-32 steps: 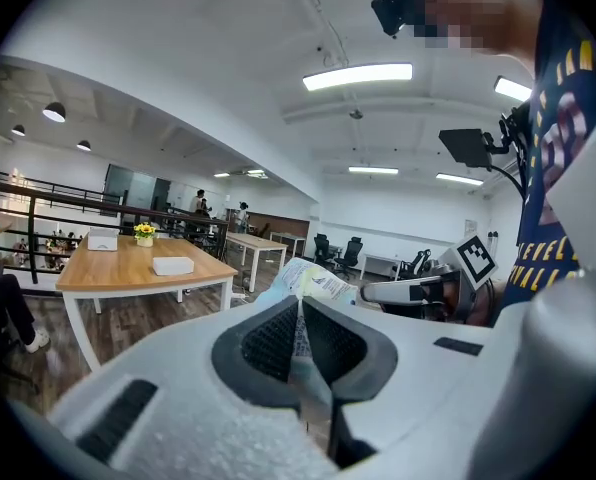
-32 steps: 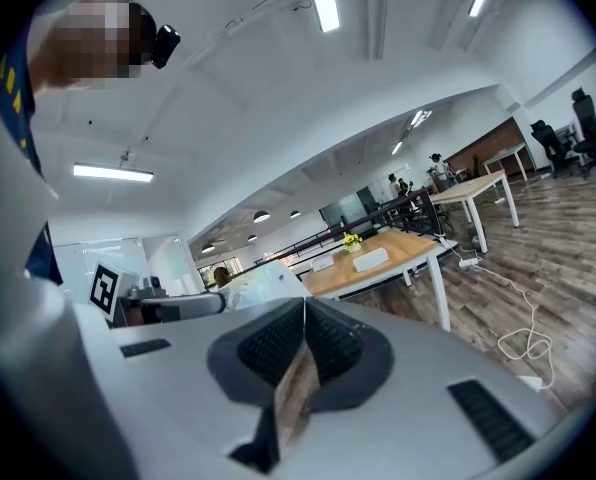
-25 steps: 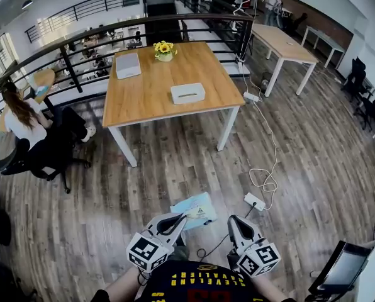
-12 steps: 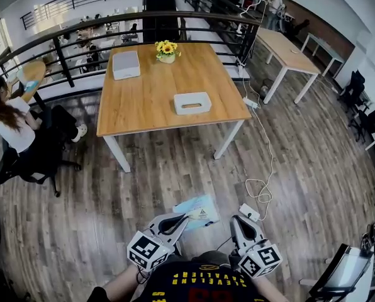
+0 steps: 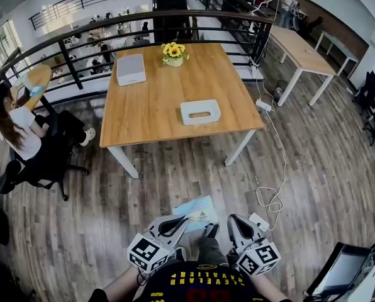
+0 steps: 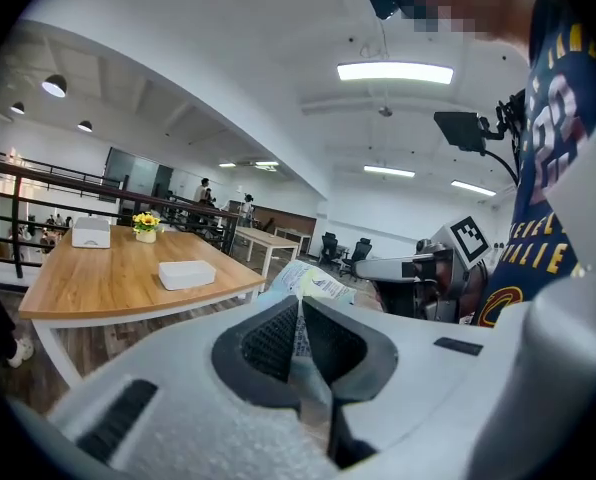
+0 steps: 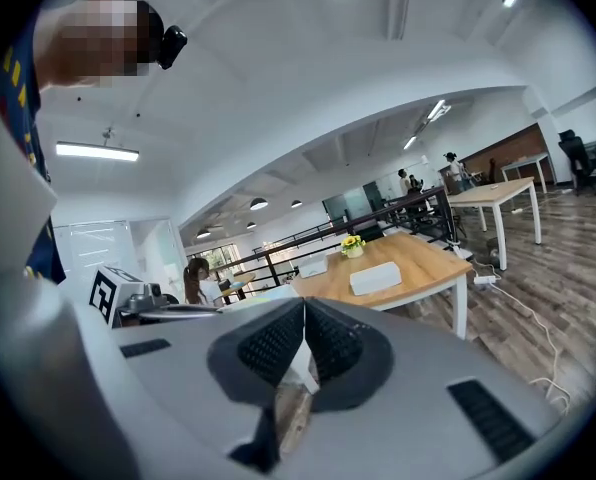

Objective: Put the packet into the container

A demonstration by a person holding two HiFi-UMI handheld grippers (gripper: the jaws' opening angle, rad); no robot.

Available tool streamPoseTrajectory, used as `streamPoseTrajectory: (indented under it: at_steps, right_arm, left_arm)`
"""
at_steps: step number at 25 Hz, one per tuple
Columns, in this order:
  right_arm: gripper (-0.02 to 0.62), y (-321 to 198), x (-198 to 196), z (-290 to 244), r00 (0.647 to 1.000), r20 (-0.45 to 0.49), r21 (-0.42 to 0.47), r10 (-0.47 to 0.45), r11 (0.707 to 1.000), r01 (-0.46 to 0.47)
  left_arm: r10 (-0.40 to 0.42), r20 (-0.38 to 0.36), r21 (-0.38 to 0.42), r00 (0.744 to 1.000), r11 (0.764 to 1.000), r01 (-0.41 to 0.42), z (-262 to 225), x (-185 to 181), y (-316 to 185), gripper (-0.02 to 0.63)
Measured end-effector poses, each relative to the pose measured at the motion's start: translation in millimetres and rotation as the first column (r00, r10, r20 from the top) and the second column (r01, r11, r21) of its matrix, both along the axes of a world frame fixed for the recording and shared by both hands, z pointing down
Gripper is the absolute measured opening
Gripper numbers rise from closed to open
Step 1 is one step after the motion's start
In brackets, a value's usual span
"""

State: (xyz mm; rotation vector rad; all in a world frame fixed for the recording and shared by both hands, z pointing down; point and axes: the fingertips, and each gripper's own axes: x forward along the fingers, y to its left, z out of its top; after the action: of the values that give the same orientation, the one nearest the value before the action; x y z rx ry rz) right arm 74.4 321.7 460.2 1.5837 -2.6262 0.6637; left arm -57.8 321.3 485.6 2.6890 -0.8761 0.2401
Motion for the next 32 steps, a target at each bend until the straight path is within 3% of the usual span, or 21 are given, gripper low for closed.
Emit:
streamPoseTrajectory:
  at_steps: [9, 17, 24, 32]
  right_arm:
    - [0.014, -111.0, 49.5, -12.0, 0.994, 0.051, 0.04, -0.098, 0.995, 0.096]
    - [0.014, -167.2, 95.5, -12.2, 0.984, 0.083, 0.05, -0.155, 0.987, 0.151]
    - [0.014, -197.8, 103.9, -7.6, 0.975, 0.108, 0.044, -0.195, 0.981, 0.191]
    - [0.014, -237.7, 100.2, -5.3, 0.971, 0.078, 0.039, -0.226, 0.974, 0.223]
  left_arm:
    - [-0.086, 0.037, 0.036, 0.996, 0.996, 0.084, -16.1, 60.8, -99.4, 0.018]
    - [-0.152, 0.068, 0.05, 0.986, 0.988, 0.149, -21.5, 104.2, -151.4, 0.018]
    - [-0.176, 0.096, 0.057, 0.98, 0.984, 0.171, -20.7, 118.8, -181.3, 0.017]
    - [-0.204, 0.11, 0.049, 0.973, 0.979, 0.2, -10.0, 110.8, -220.3, 0.017]
